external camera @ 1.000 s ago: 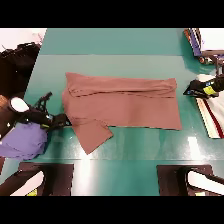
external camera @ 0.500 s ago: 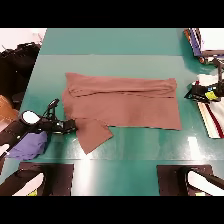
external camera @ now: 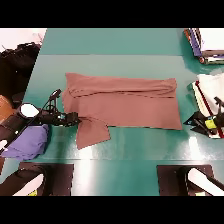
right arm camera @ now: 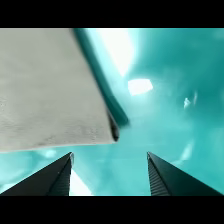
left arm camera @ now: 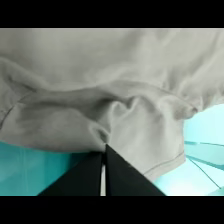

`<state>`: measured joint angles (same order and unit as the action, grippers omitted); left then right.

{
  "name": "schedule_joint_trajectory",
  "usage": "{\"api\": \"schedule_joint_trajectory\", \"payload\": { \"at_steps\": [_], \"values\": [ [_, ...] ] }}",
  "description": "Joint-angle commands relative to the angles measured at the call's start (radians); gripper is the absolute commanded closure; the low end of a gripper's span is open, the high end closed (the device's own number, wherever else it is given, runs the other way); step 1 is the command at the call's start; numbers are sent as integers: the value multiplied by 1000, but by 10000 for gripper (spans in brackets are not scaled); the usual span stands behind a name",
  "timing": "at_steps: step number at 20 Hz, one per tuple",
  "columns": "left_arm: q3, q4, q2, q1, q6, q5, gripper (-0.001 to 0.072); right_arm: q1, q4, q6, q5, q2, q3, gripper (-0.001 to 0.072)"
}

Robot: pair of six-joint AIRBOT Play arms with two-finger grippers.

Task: Fold the shirts.

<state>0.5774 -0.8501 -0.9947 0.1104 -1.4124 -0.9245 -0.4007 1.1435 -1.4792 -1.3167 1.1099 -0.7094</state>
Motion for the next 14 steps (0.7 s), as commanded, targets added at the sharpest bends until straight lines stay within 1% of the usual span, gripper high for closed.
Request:
{"api": "schedule_joint_trajectory", "payload": {
  "at_steps": [1, 3, 4, 7, 8, 9, 10, 11, 12, 14],
  "values": [
    [15, -10, 1, 1, 0, -3, 683, -55, -132, 23, 103, -5, 134, 212],
    [15, -10, 1, 1, 0, 0, 682, -7, -136, 22, 161, -5, 148, 216],
    [15, -11, 1, 1, 0, 0, 683, 24, -138, 22, 187, -5, 145, 284],
    [15, -34, 1, 1, 0, -13, 682, 104, -139, 21, 250, -5, 117, 289],
    [15, -44, 1, 1, 0, -26, 683, 119, -138, 22, 252, -5, 105, 422],
    [15, -54, 1, 1, -1, -43, 683, 132, -138, 23, 243, -5, 92, 573],
    [15, -64, 2, 1, -1, -57, 684, 140, -132, 26, 235, -5, 81, 664],
    [15, -80, 16, 1, -6, -66, 685, 147, -114, 31, 216, -6, 67, 690],
    [15, -107, 46, 1, -32, -71, 685, 148, -87, 39, 181, -6, 46, 691],
    [15, -221, 158, 1, -121, -103, 685, 148, -12, 40, 104, -24, 1, 691]
  ]
}}
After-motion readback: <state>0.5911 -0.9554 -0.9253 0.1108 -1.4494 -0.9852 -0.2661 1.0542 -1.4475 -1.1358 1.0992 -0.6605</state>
